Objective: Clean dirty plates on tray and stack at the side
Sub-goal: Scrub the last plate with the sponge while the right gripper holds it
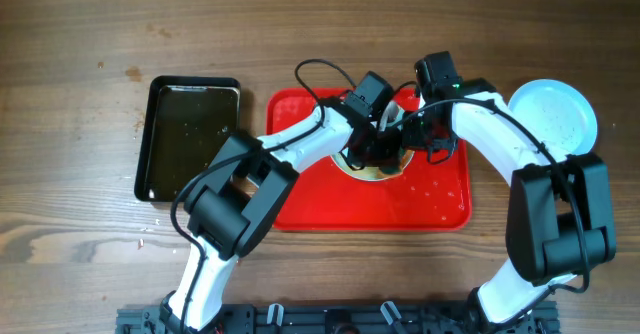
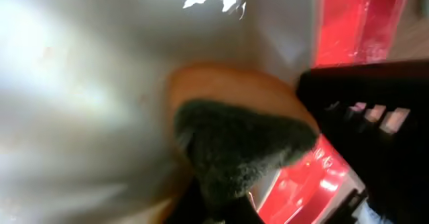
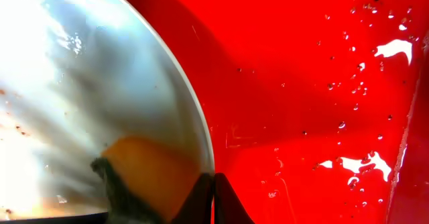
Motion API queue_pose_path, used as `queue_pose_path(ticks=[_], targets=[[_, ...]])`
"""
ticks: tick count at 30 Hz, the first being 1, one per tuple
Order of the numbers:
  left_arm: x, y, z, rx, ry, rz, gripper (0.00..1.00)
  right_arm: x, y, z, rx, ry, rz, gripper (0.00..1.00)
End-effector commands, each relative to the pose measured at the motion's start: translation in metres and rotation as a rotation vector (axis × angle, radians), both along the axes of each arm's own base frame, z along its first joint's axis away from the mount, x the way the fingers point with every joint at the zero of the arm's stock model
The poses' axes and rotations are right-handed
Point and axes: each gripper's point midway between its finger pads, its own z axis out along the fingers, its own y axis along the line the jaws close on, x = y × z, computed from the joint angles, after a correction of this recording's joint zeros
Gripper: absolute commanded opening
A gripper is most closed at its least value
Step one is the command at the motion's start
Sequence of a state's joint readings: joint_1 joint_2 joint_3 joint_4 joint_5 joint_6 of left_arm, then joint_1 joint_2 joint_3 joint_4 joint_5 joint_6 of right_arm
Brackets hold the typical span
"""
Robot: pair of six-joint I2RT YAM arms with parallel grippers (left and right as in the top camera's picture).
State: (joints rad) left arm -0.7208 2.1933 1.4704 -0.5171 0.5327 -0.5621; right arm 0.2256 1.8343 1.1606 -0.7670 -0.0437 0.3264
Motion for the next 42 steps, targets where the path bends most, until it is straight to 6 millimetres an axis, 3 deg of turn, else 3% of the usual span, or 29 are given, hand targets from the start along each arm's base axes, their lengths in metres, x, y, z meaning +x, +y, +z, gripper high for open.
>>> queue_pose_path(ticks=[1, 6, 8, 14, 16, 19, 20, 21, 25, 28, 31, 33, 42], targets=[[-0.003, 0.087, -0.075, 0.453, -0.027, 0.102, 0.04, 0.005, 0.003, 0.011, 0.001, -0.032, 0.016, 0.04], [0.058, 0.185, -0.076, 0.736, -0.178, 0.291, 0.04, 0.004, 0.002, 0.01, -0.004, -0.027, 0.017, 0.04], [0.07, 0.203, -0.073, 0.784, -0.211, 0.329, 0.04, 0.003, 0.001, 0.01, -0.006, -0.022, 0.018, 0.05], [0.059, 0.242, -0.064, 0.981, -0.217, 0.298, 0.04, 0.003, 0.0, 0.01, -0.016, -0.025, 0.015, 0.05], [0.053, 0.239, -0.06, 0.99, -0.203, 0.272, 0.04, 0.004, 0.0, 0.01, -0.015, -0.029, 0.016, 0.04], [0.053, 0.205, -0.053, 0.898, -0.211, 0.194, 0.04, 0.004, 0.003, 0.011, 0.004, -0.028, 0.028, 0.04], [0.05, 0.19, -0.054, 0.86, -0.211, 0.18, 0.04, 0.002, 0.013, 0.011, 0.056, -0.021, 0.065, 0.12], [0.042, 0.168, -0.057, 0.789, -0.191, 0.156, 0.04, 0.001, 0.024, 0.013, 0.118, -0.017, 0.097, 0.45], [0.022, 0.124, -0.059, 0.694, -0.187, 0.121, 0.04, 0.007, 0.051, 0.022, 0.272, -0.045, 0.134, 0.54], [0.011, 0.098, -0.06, 0.625, -0.176, 0.102, 0.04, 0.01, 0.054, 0.023, 0.29, -0.048, 0.084, 0.56], [0.01, 0.097, -0.06, 0.617, -0.163, 0.127, 0.04, 0.01, 0.053, 0.022, 0.289, -0.041, 0.058, 0.5], [0.012, 0.1, -0.06, 0.618, -0.155, 0.135, 0.04, 0.009, 0.036, 0.016, 0.198, -0.033, -0.006, 0.59], [0.022, 0.111, -0.06, 0.586, -0.101, 0.196, 0.04, -0.012, 0.018, -0.008, 0.116, 0.019, -0.046, 0.6]])
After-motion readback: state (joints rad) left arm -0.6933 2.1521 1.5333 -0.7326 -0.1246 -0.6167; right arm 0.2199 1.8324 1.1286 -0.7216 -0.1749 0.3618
